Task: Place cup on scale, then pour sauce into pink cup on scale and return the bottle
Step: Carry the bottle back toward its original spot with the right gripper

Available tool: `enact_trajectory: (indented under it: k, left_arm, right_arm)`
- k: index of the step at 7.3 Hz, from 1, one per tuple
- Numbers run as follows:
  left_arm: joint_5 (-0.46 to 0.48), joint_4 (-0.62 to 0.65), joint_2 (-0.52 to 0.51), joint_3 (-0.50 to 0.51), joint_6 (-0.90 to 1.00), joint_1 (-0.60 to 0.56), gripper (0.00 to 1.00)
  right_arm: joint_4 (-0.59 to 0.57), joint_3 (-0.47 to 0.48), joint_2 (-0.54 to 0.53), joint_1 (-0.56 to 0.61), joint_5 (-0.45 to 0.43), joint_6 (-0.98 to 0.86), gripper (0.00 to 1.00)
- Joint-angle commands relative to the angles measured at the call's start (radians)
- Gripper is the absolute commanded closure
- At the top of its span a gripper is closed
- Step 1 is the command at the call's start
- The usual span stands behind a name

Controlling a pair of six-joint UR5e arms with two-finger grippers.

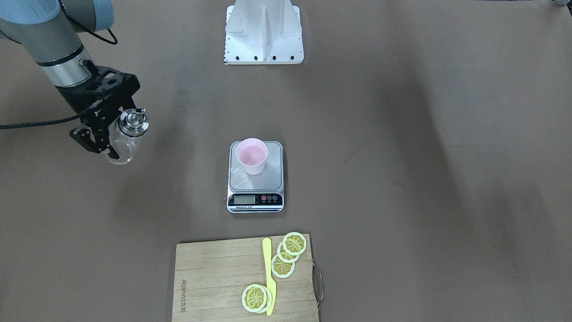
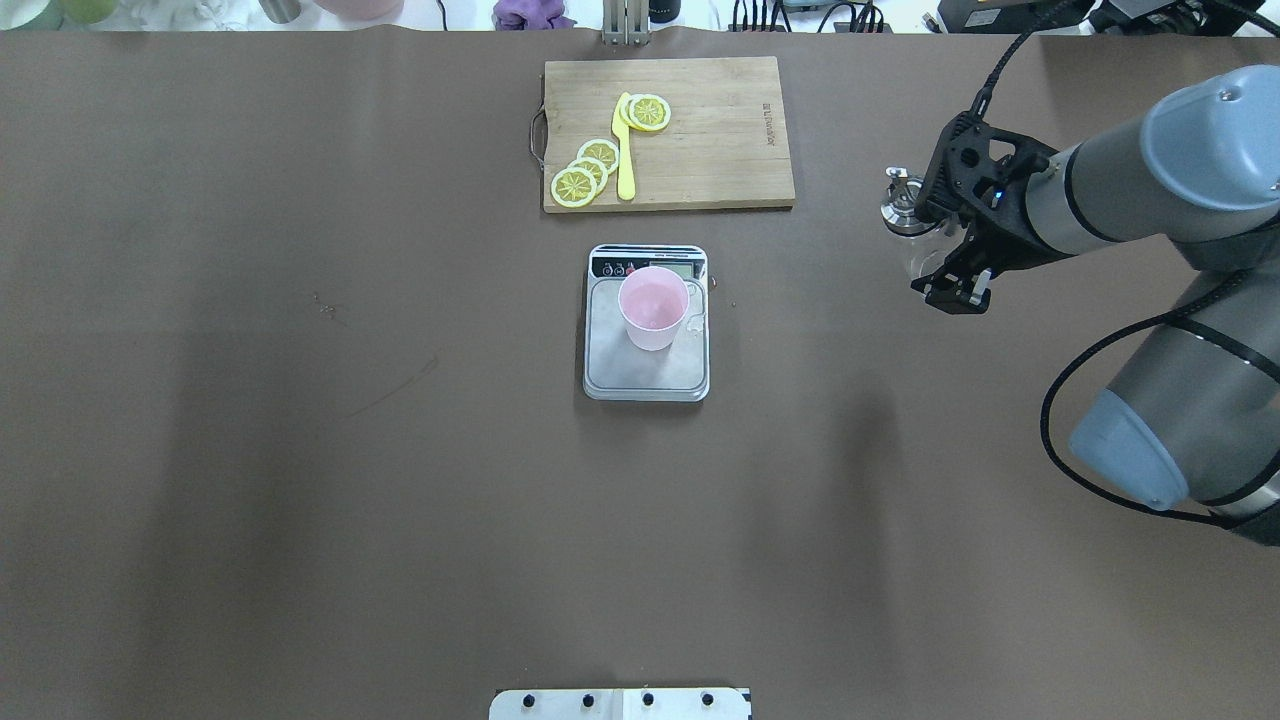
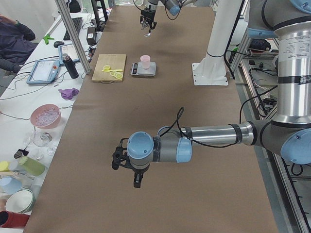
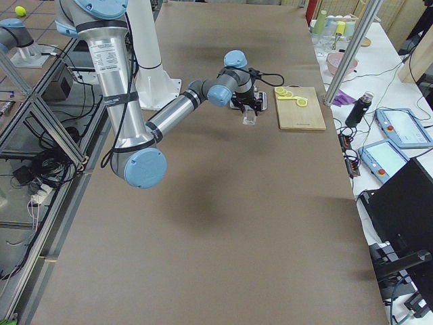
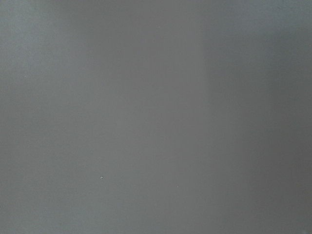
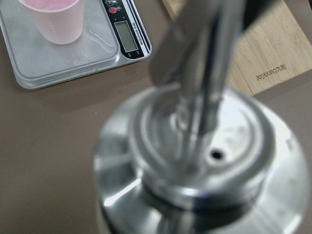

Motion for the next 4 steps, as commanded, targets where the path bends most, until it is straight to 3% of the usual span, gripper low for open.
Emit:
enact_trajectory:
  k: [1, 4]
  left_arm:
    - [0.0, -0.002, 0.0, 0.001, 0.0, 0.0, 0.02]
    - [0.0, -0.002, 0.0, 0.002, 0.0, 0.002, 0.02]
  right_arm:
    - [0.221, -0.09, -0.061, 0.061, 0.106, 0.01, 1.0]
    - [0.494, -0.277, -0.083, 0.156, 0.248, 0.017, 1.0]
